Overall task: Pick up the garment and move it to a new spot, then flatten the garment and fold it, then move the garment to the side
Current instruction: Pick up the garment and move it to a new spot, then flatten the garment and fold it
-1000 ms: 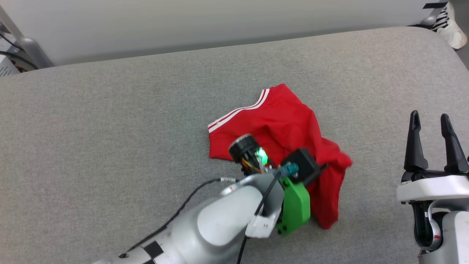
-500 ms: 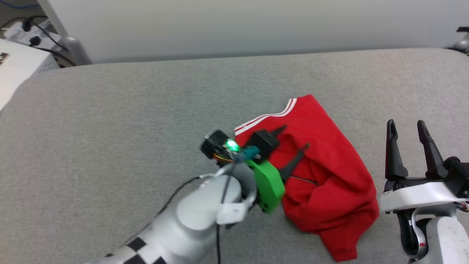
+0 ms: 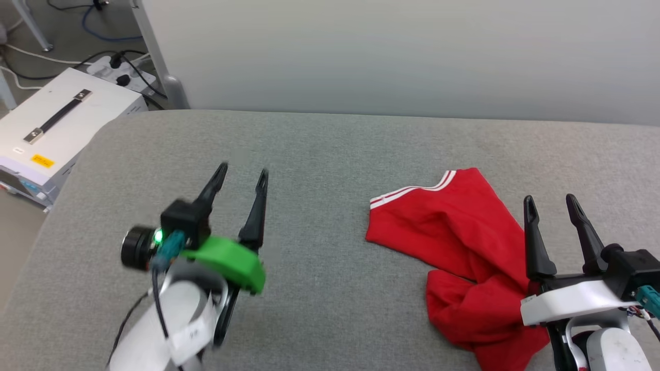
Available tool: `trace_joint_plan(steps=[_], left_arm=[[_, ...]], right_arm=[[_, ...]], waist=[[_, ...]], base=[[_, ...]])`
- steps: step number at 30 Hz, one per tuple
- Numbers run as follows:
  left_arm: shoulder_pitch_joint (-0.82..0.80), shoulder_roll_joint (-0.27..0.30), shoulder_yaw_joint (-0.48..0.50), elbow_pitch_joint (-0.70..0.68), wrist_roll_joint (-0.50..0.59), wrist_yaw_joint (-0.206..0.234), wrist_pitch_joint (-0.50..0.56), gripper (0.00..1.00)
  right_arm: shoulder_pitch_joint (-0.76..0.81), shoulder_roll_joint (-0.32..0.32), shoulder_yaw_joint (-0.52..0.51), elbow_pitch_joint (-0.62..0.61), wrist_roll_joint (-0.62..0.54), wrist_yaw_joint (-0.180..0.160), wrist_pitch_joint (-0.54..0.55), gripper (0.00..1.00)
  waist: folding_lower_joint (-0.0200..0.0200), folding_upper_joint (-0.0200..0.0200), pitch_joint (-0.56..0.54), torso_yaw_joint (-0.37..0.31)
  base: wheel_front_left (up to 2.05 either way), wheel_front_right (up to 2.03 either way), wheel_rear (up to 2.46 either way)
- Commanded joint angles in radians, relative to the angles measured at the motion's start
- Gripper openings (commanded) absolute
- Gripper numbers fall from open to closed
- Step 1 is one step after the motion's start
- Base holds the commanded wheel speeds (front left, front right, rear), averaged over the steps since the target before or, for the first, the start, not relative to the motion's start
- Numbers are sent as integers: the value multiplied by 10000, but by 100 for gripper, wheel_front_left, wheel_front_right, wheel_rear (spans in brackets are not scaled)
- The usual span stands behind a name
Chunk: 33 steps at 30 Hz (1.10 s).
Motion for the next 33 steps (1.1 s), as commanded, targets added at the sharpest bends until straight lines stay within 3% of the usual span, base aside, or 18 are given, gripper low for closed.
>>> trace_joint_plan(steps=[1,7,12,23,33], left_arm=[[520,-17,229,-244,183,67,-55,100],[2377,-584,1427,-1105,869,-32,-56,100],[3255,-1374,2017,-1340,1533,-550,-56,100],[3389,-2340,2883,-1124,2723,-1665,-56,100],[3296,-2766,3356,-984,2988,-2159,-56,100]], right_arm=[[164,-24,35,-71,-50,-9,-47,100],[423,-24,93,-238,-54,-9,-47,100],[572,-24,113,-295,-26,-9,-47,100],[533,-24,240,-246,50,-9,-47,100],[416,-24,216,-318,81,-9,-47,100]], waist=[[0,120,-135,166],[0,120,-151,288],[0,120,-190,334],[0,120,-110,246],[0,120,248,183]], base=[[0,0,0],[0,0,0],[0,0,0],[0,0,0],[0,0,0]])
